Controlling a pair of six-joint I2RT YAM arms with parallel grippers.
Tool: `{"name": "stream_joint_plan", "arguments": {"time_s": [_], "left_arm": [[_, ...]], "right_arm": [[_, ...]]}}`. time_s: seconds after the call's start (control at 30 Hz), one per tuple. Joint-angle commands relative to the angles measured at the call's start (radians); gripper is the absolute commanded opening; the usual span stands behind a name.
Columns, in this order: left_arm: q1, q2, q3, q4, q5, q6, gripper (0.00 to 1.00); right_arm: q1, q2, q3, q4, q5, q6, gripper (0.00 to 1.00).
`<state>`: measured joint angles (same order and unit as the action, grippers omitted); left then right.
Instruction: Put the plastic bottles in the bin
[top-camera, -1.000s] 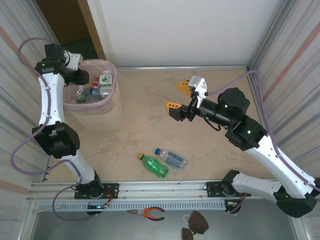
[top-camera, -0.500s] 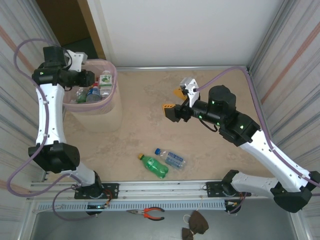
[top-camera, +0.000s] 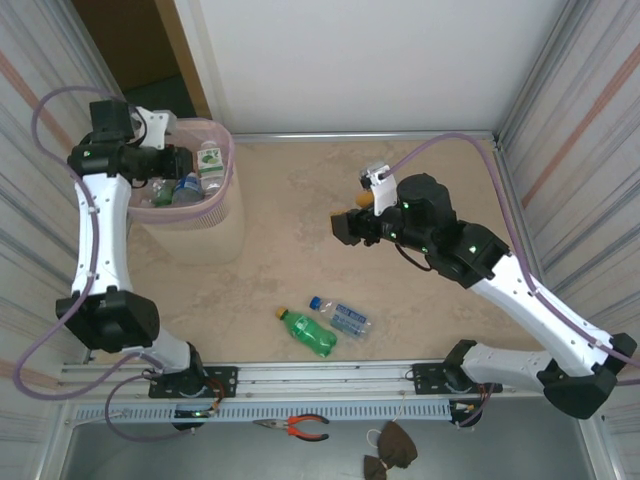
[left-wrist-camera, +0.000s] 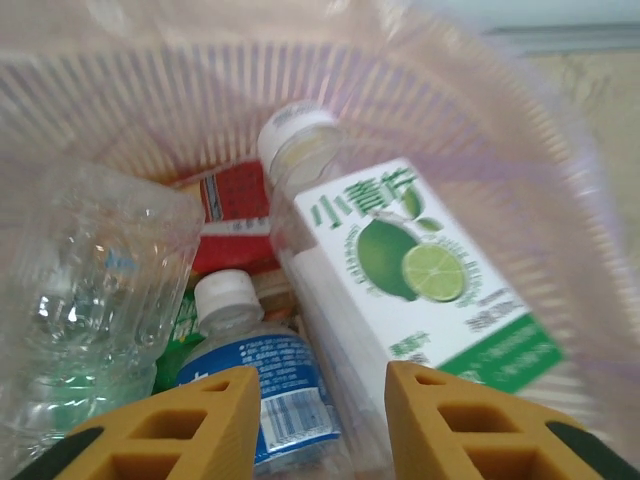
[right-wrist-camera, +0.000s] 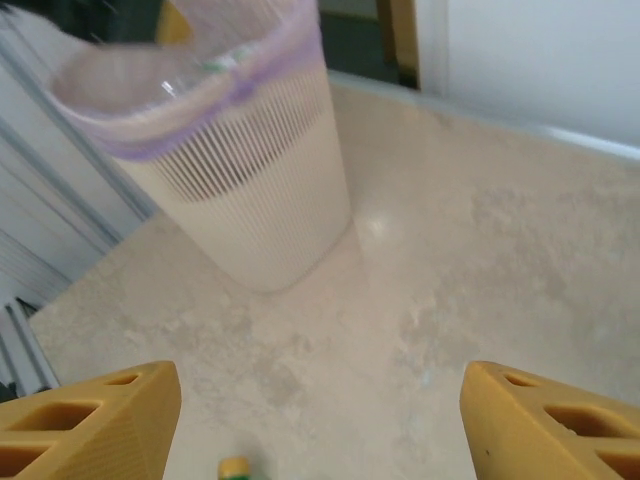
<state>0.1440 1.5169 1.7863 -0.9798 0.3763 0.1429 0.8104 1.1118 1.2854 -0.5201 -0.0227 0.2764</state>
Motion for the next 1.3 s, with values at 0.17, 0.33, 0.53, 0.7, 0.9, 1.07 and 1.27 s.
{"name": "stream_joint_plan", "arguments": {"time_s": [0.17,0.33,0.53,0.7,0.9,1.07,1.27], "left_arm": [[0.000,-0.227,-0.167,0.222,0.173,-0.147,0.38],[0.001,-0.345,-0.288,0.340,0.224,-0.206,0.39],[0.000,-0.445,-0.377,0.396,0.249,-0.242,0.41],[0.001,-0.473,-0.404,0.396,0.271,-0.250,0.41],[0.000,-0.494,-0.427,0.406,0.279,-0.258,0.41],[0.000,-0.490,-0.438,0.432,0.297,-0.275,0.41],[0.001,-0.471,-0.422,0.433,0.324,-0.276,0.41]], "right_arm": [[-0.005,0.105,0.039,-0.297,-0.001,0.060,0.73],[0.037,0.166,0.014,-0.364,-0.009,0.025,0.73],[0.112,0.278,0.018,-0.455,-0.015,0.004,0.73],[0.170,0.338,-0.012,-0.472,-0.036,-0.037,0.74],[0.202,0.424,-0.012,-0.467,0.007,-0.065,0.72],[0.219,0.531,0.047,-0.461,0.027,-0.109,0.67],[0.232,0.665,0.136,-0.486,0.025,-0.155,0.62]]}}
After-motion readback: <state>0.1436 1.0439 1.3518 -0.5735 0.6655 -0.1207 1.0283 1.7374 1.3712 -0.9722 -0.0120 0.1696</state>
